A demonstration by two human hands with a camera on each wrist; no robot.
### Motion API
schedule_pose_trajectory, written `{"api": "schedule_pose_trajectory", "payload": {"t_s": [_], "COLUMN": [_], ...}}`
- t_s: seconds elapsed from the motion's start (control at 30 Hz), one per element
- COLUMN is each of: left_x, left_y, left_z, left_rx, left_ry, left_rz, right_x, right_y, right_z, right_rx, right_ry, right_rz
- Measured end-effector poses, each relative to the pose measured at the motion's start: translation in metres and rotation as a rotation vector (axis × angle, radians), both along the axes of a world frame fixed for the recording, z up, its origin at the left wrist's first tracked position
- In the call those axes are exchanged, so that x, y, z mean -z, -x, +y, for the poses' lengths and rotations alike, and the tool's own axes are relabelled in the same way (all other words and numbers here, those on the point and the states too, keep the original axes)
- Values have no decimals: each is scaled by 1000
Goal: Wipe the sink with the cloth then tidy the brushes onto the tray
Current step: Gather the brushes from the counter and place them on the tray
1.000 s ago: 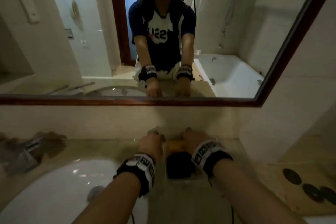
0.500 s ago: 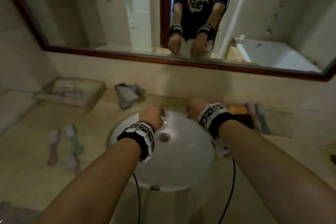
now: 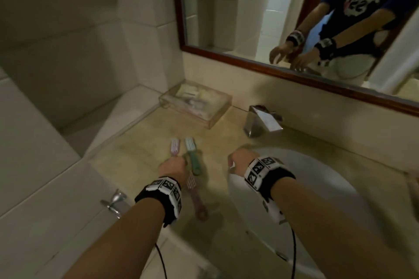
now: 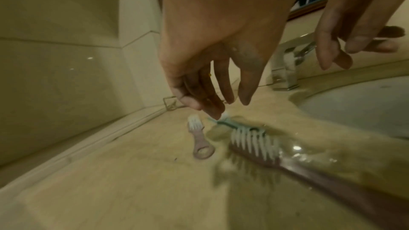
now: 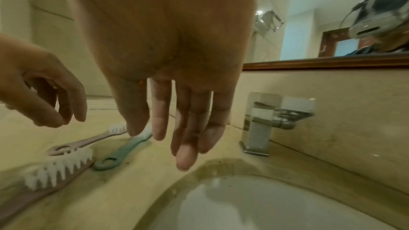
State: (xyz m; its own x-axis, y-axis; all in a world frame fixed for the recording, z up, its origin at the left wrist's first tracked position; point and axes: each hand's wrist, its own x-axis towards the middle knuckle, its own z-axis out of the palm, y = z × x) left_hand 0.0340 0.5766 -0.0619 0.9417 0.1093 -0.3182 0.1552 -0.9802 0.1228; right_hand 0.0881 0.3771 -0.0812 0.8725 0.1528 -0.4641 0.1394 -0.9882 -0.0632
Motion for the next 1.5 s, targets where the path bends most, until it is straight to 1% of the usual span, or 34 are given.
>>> {"api": "schedule_pose_trajectory", "payload": {"t_s": [0.07,0.2,0.33,0.47,0.6,0.73,0.87,0.97,1.13,1.2,1.33,1.43,1.5], "left_x": [8,23,36,45,45,48,51,50,42,37,24,11,3], "left_y": [-1,-11,-26,-40,-55,-65,-67,-68,-67,-64,-56,-51,-47], "left_z": [12,36,45,41,35,29,27,29,33,36,41,37,31], "left_rx": [-60,-194,-265,-287,-325,-371,-441,-458,-462,-474,-501,-501,-500], "left_ry": [-7,15,2,18,47,89,139,195,241,290,375,498,592], "left_rz": [-8,30,86,50,13,55,143,136,137,130,46,0,-16], "right_x": [21,11,14,20,26,30,33,28,25,19,-5,-20,-29], "right_y": [-20,-17,-29,-46,-57,-58,-54,-58,-55,-53,-47,-35,-24], "right_z": [19,55,73,87,104,119,119,119,98,96,90,77,69], "right_rx": [-65,-137,-130,-115,-103,-93,-71,-15,-51,-14,30,87,156], "right_ry": [2,-13,-44,-92,-130,-71,-153,-68,52,69,-31,-113,-145], "right_rz": [30,27,24,30,54,83,38,80,79,100,44,-41,-86]}}
